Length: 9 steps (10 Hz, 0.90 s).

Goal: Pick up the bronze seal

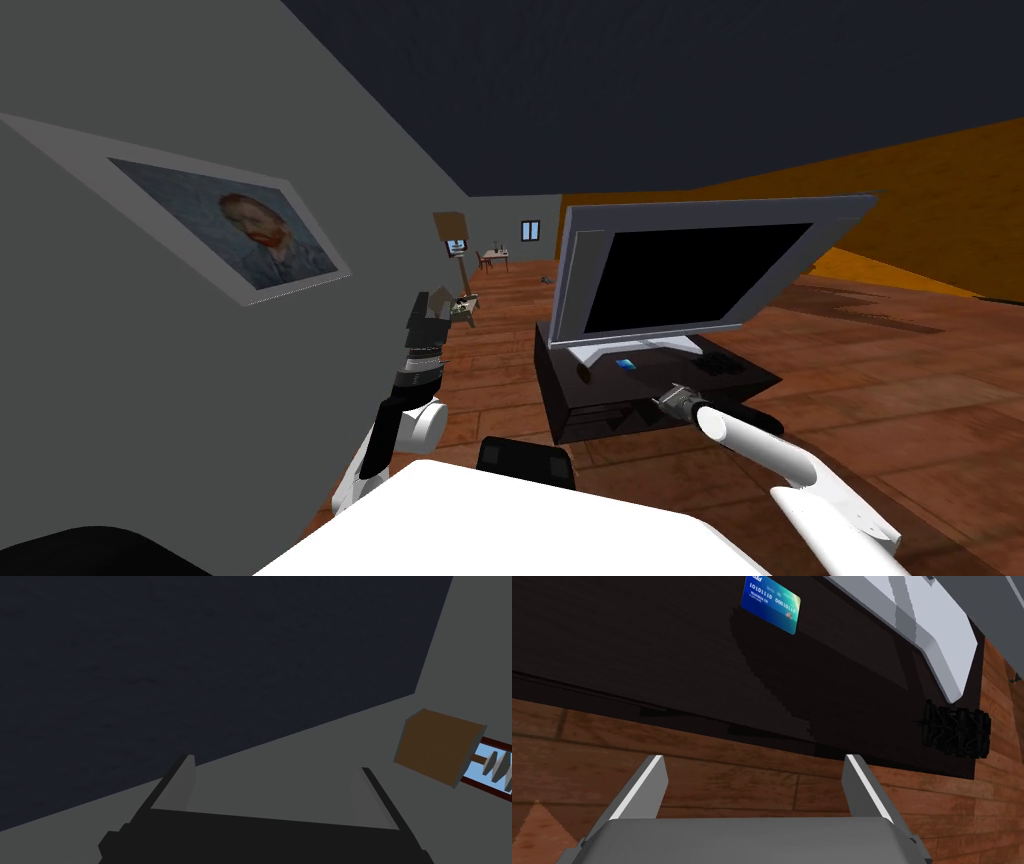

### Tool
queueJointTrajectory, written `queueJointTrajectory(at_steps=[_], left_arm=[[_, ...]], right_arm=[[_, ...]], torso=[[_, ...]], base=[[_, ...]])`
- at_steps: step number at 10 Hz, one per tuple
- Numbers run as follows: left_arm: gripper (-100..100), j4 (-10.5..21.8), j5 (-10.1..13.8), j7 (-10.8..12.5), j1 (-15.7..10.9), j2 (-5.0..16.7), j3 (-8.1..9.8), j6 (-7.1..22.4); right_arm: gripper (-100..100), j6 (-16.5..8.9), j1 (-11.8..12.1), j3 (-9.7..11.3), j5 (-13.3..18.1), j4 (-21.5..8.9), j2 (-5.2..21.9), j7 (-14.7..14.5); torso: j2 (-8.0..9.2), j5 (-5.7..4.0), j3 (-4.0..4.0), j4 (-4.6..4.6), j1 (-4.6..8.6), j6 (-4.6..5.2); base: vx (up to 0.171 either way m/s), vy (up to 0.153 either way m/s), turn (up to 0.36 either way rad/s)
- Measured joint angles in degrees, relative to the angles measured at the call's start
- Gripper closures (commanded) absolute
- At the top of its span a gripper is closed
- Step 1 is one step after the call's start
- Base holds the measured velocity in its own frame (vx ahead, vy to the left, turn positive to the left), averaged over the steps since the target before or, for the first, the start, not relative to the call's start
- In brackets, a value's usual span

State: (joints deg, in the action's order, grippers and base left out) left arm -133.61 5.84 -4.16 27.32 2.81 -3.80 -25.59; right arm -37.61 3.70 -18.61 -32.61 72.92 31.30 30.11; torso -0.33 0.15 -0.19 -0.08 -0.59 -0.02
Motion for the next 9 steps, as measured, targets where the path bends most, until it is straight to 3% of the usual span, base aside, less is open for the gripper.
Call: queueJointTrajectory(at_steps=[5, 7, 9], left_arm=[[0, 0.00, 0.00, 0.00, -0.01, 0.01, 0.01, 0.00], [0, 0.00, 0.00, 0.00, -0.01, 0.01, 0.01, 0.00], [0, 0.00, 0.00, 0.00, 0.00, 0.00, 0.00, 0.00]], right_arm=[[-100, -7.72, -2.63, -2.37, -3.97, -6.72, 1.29, 6.62], [-100, -9.31, -3.24, -2.75, -4.82, -8.43, 1.62, 7.79], [-100, -11.42, -3.90, -3.54, -6.19, -10.42, 2.05, 9.66]], torso=[[0.25, -0.08, 0.15, 0.06, 0.40, 0.02], [0.25, -0.09, 0.15, 0.06, 0.39, -0.03], [-0.27, -0.01, -0.14, -0.04, 0.06, -0.08]], base=[[0.024, 0.077, -0.032], [0.037, 0.086, 0.091], [0.208, 0.129, 0.171]])
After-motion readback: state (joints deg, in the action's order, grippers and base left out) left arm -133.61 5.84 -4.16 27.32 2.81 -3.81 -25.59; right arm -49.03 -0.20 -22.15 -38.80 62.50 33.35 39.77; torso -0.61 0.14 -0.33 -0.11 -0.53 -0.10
